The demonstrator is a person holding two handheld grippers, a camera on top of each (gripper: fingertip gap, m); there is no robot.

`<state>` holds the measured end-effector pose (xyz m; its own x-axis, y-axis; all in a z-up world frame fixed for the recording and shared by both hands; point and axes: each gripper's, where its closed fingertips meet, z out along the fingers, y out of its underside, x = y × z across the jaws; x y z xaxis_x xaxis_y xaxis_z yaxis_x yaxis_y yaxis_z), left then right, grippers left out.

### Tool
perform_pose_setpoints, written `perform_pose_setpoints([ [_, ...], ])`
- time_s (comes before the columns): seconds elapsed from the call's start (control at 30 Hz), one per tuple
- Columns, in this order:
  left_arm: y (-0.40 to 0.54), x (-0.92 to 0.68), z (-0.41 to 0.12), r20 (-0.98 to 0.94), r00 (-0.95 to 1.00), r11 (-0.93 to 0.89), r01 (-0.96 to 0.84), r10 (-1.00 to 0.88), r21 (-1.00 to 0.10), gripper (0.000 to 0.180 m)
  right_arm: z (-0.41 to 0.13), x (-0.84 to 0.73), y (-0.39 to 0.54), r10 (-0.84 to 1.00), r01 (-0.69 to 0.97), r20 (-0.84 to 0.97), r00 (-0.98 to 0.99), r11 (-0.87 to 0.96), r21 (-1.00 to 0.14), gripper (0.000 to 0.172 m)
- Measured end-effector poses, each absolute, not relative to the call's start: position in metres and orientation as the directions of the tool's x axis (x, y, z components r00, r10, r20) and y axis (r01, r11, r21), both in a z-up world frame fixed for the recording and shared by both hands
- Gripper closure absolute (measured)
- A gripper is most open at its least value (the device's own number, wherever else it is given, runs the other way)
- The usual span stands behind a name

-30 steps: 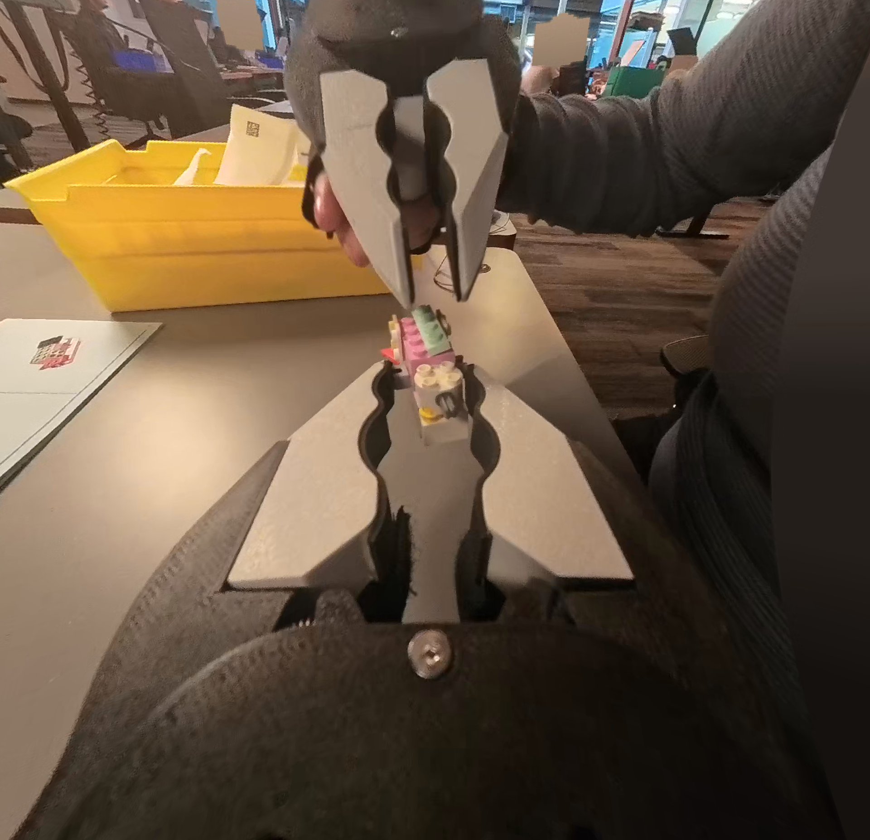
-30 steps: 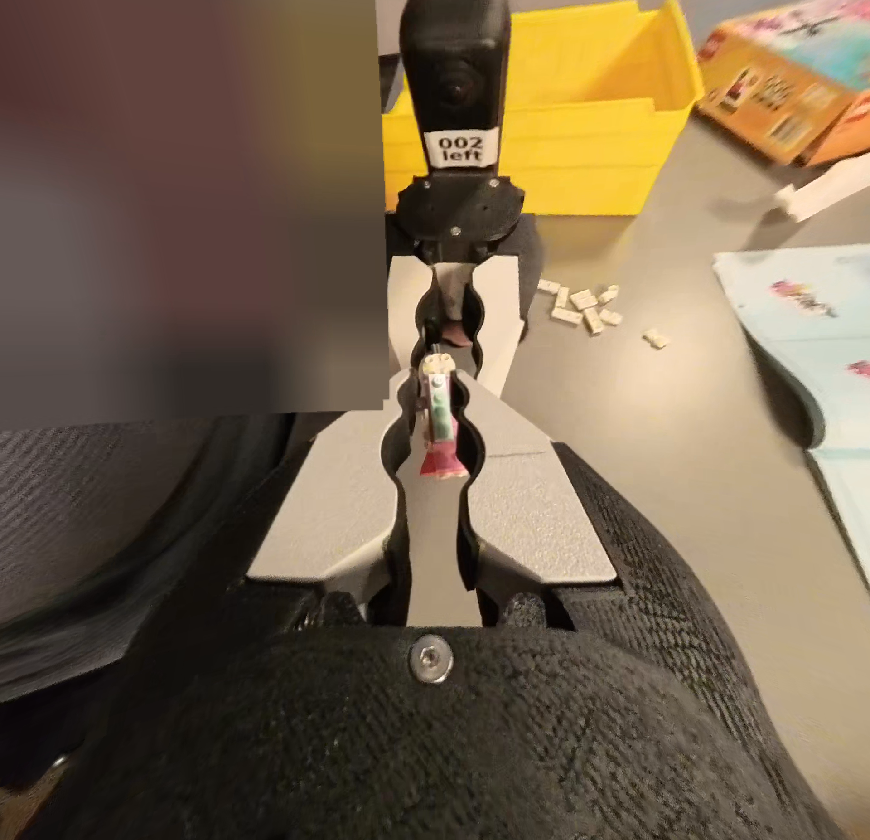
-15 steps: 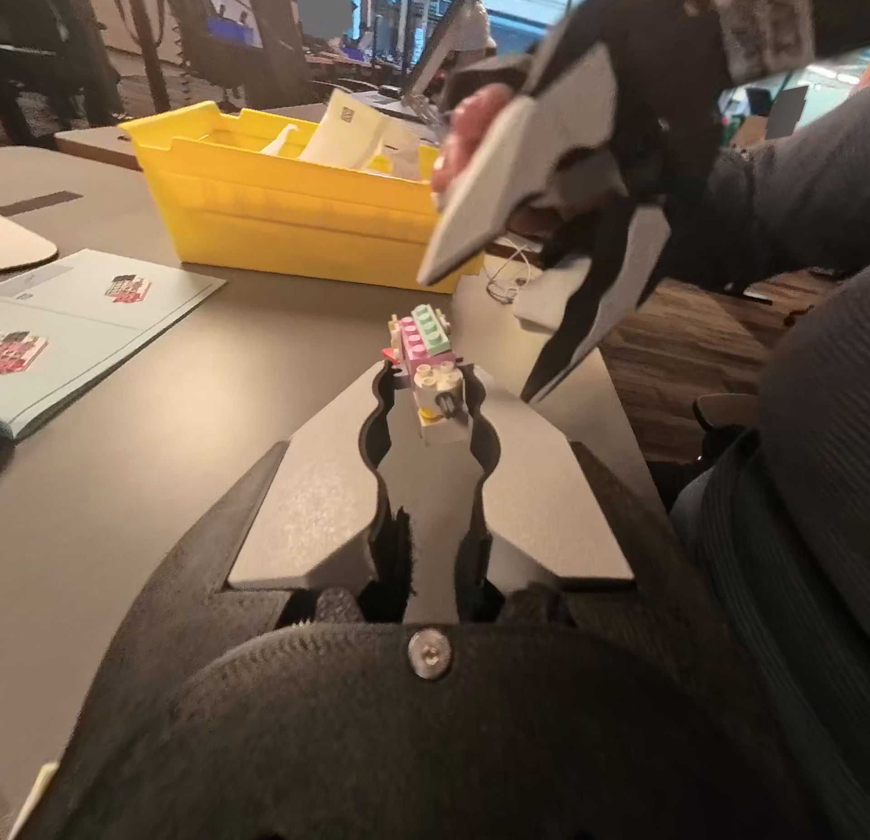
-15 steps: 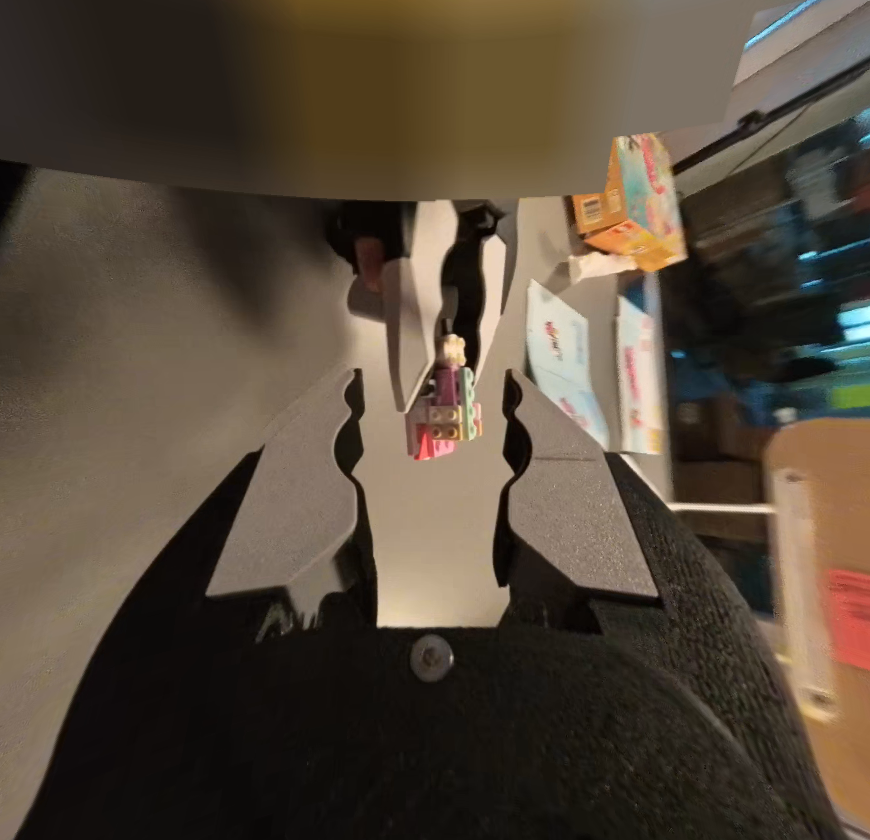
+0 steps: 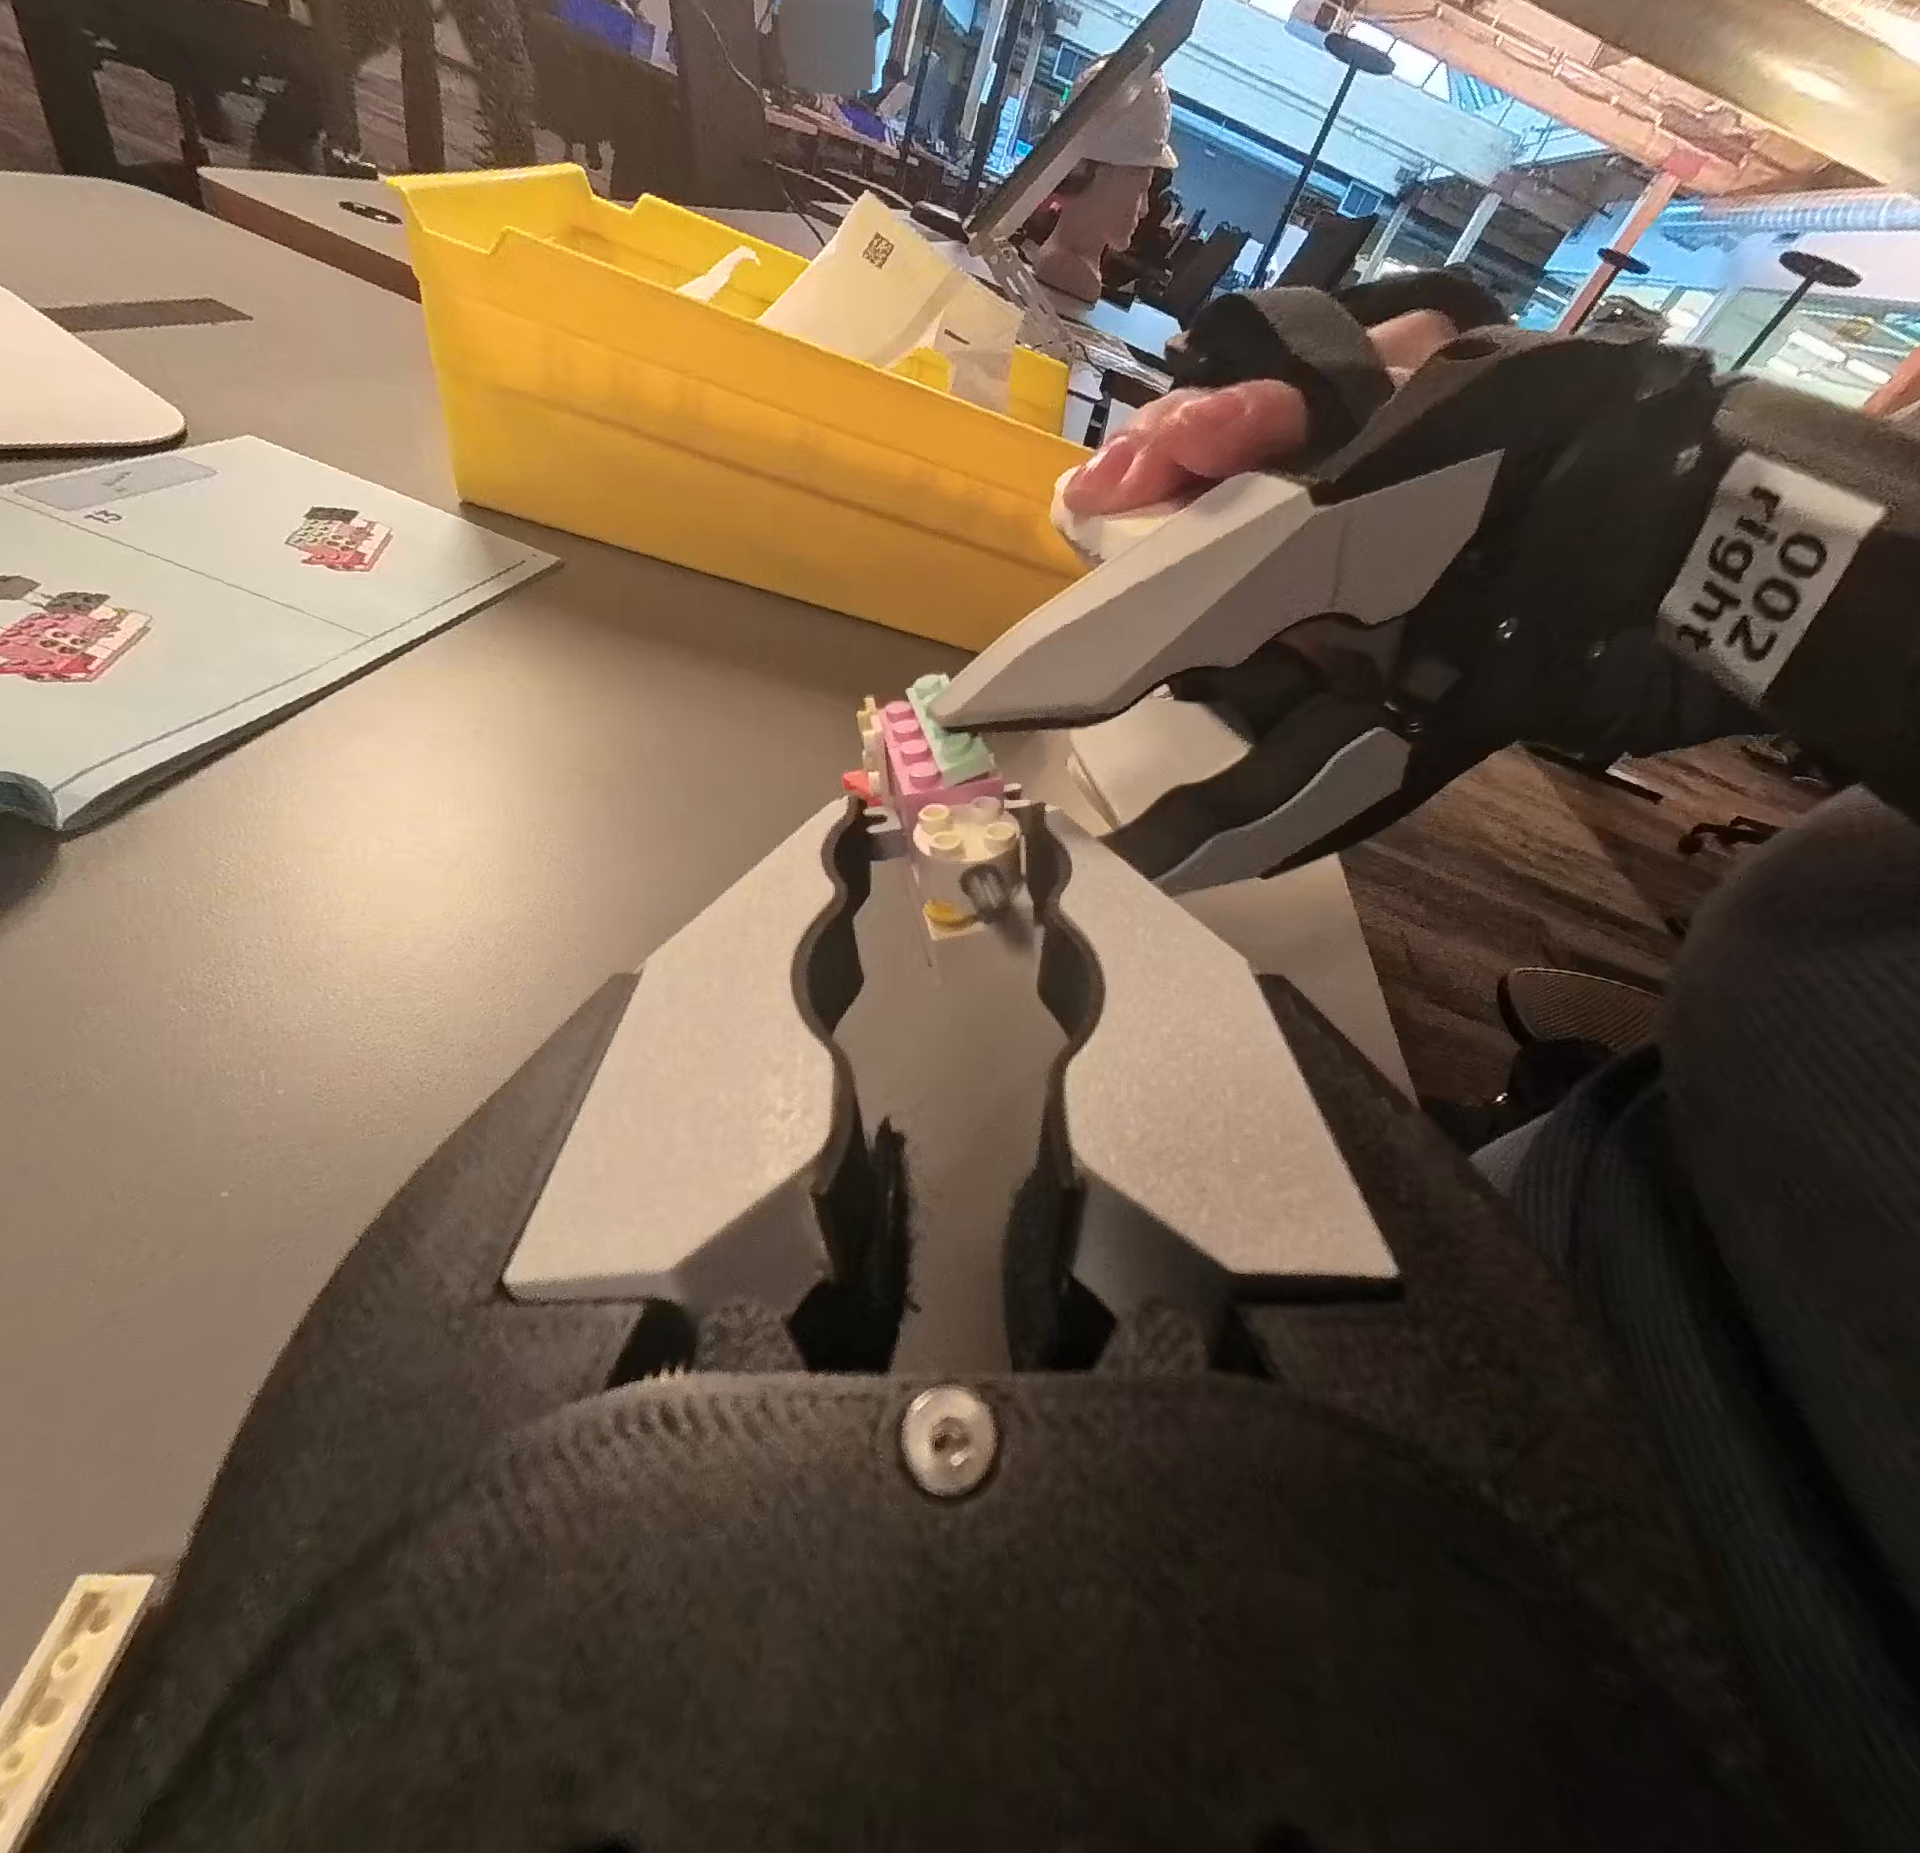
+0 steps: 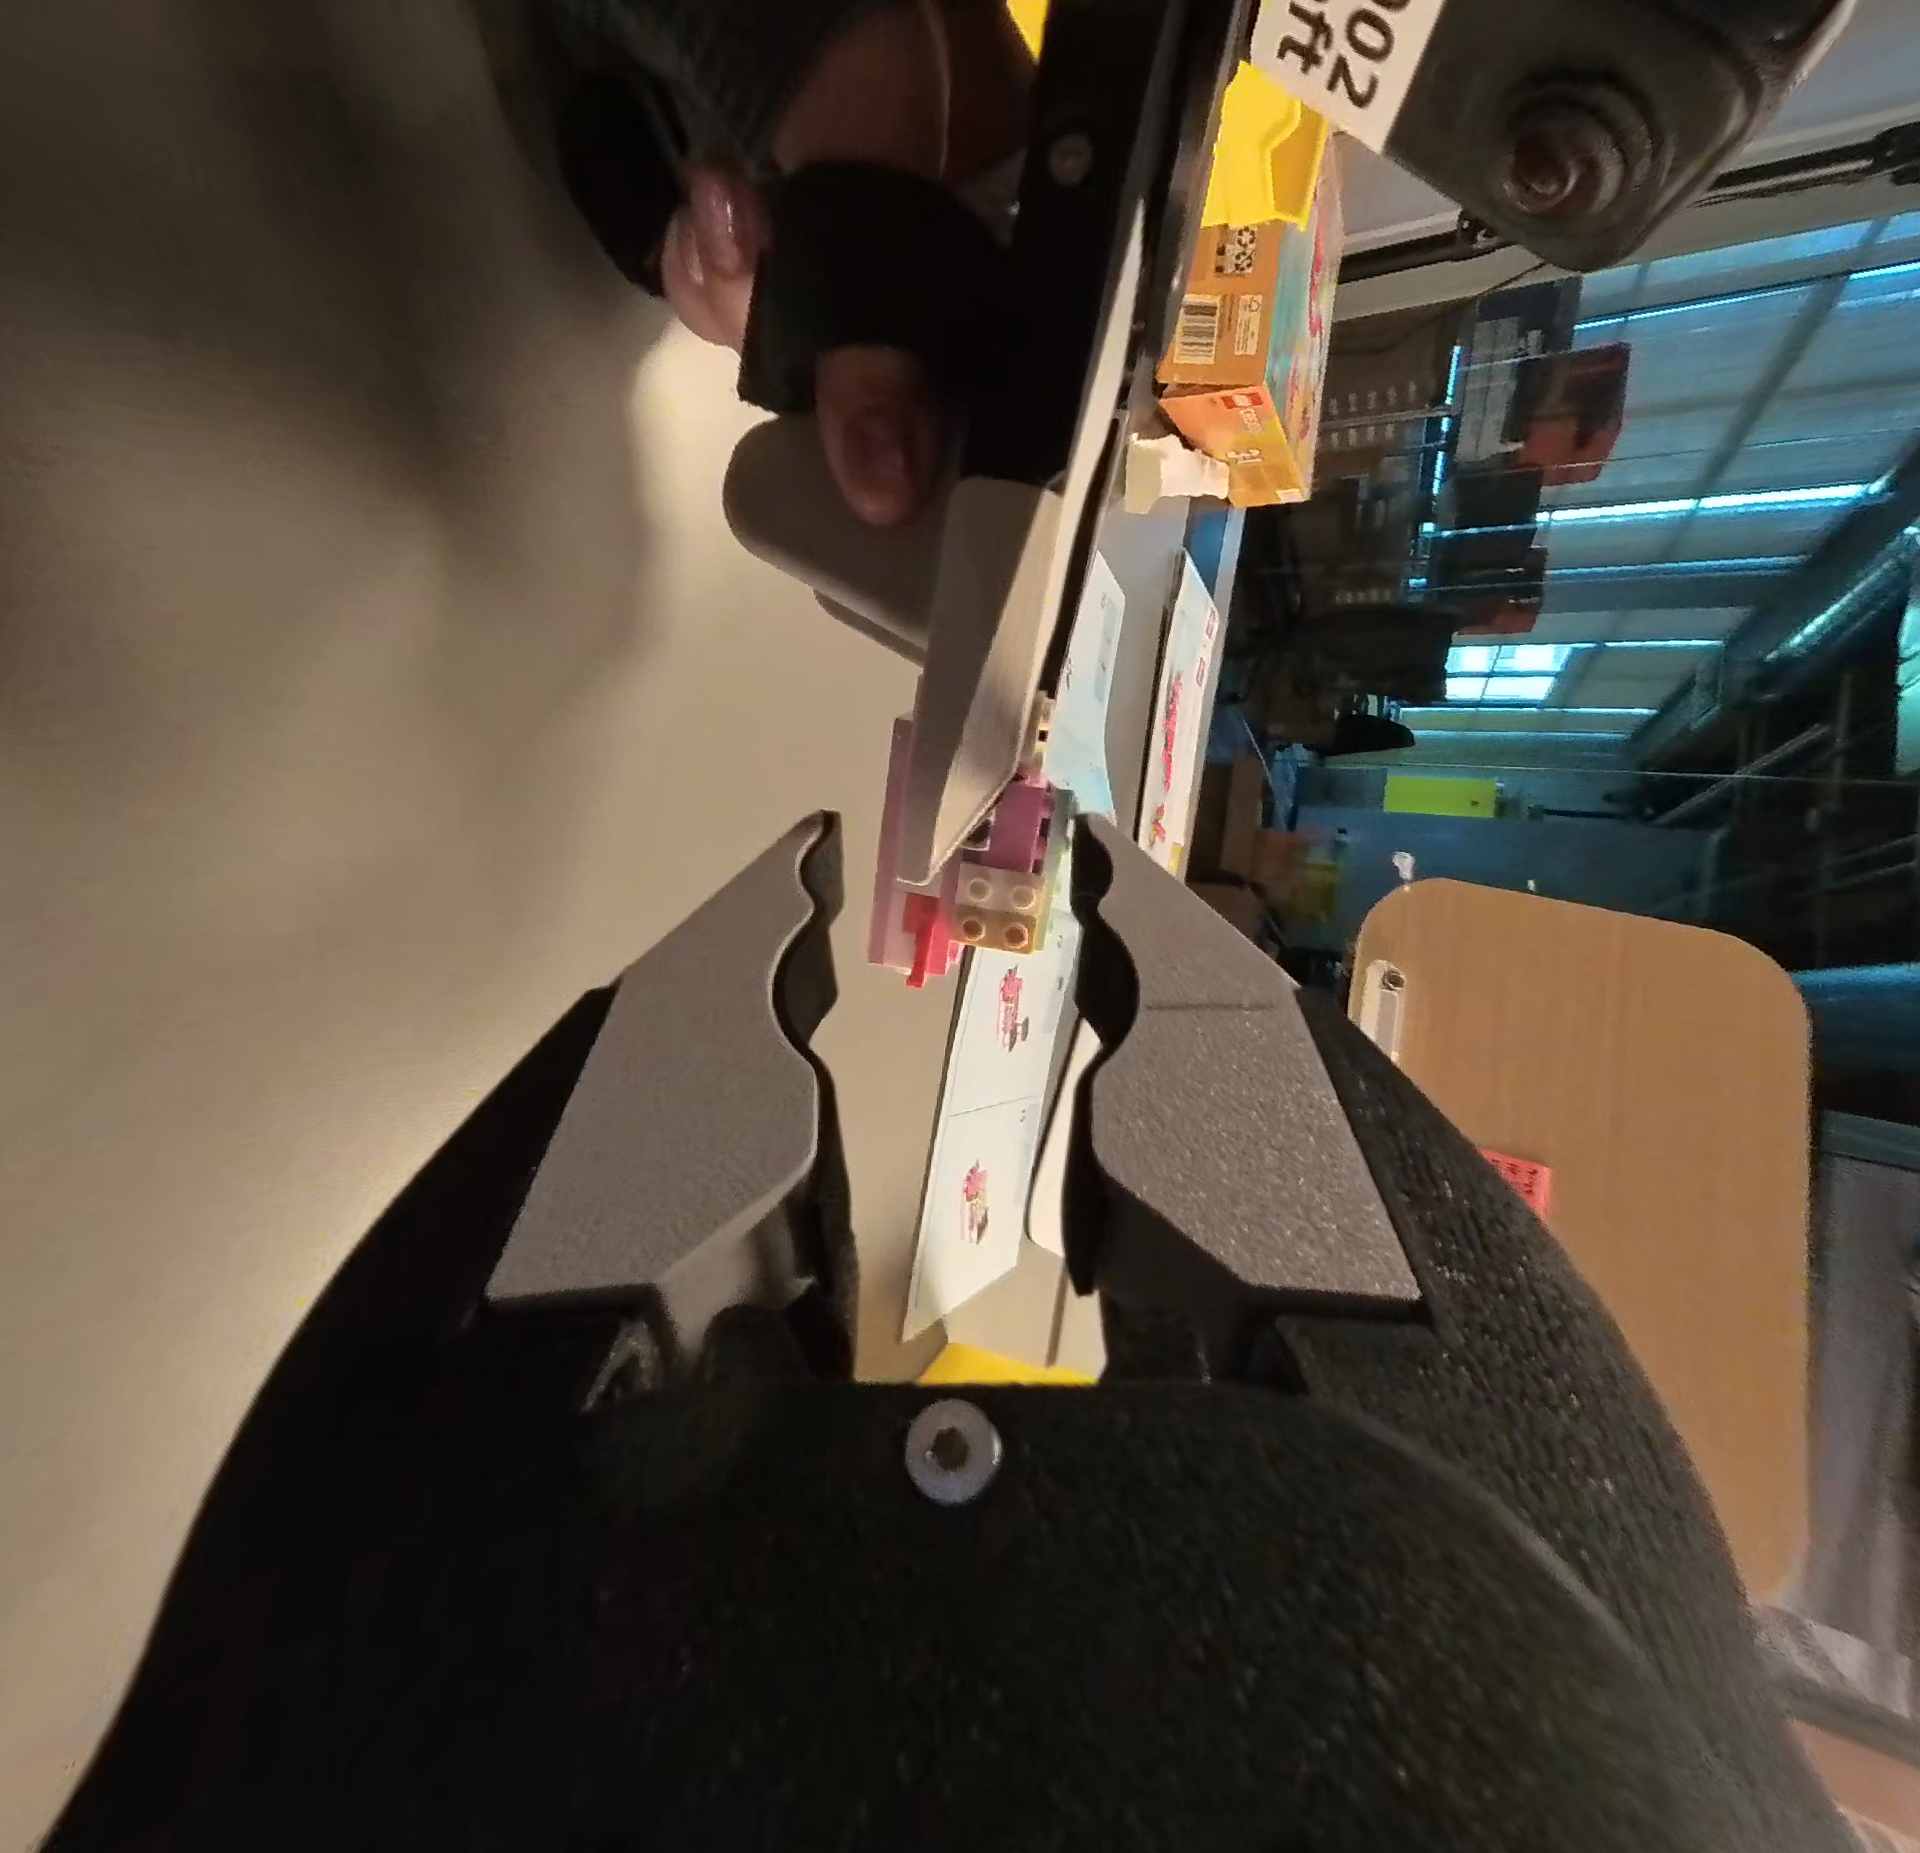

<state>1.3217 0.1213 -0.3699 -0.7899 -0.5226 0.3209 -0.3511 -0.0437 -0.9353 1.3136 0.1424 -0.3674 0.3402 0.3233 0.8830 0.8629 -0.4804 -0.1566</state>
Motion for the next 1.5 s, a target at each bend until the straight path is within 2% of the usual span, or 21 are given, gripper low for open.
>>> perform_pose_setpoints([
  [0.1,0.1205,1.3216,-0.3702,0.331,-0.787,-0.050,-0.359,-0.521,-0.932,0.152,-0.3650,1.3148,0.1430,0.310,0.863,0.894,0.324,-0.484,-0.145,0.136],
  [0.77,0.1211,1.3250,-0.3737,0.375,-0.765,-0.072,-0.399,-0.524,-0.914,0.152,-0.3667,1.3171,0.1417,0.303,0.858,0.899,0.315,-0.496,-0.133,0.137],
  [1.2,0.1211,1.3253,-0.3733,0.397,-0.758,-0.090,-0.413,-0.518,-0.906,0.152,-0.3665,1.3180,0.1410,0.313,0.866,0.919,0.241,-0.497,-0.057,0.139],
  [1.33,0.1210,1.3256,-0.3738,0.400,-0.757,-0.090,-0.416,-0.517,-0.905,0.152,-0.3670,1.3182,0.1413,0.294,0.850,0.901,0.319,-0.510,-0.135,0.138],
  [1.5,0.1210,1.3254,-0.3741,0.380,-0.761,-0.076,-0.403,-0.526,-0.912,0.152,-0.3674,1.3177,0.1411,0.289,0.863,0.910,0.298,-0.489,-0.127,0.137],
])
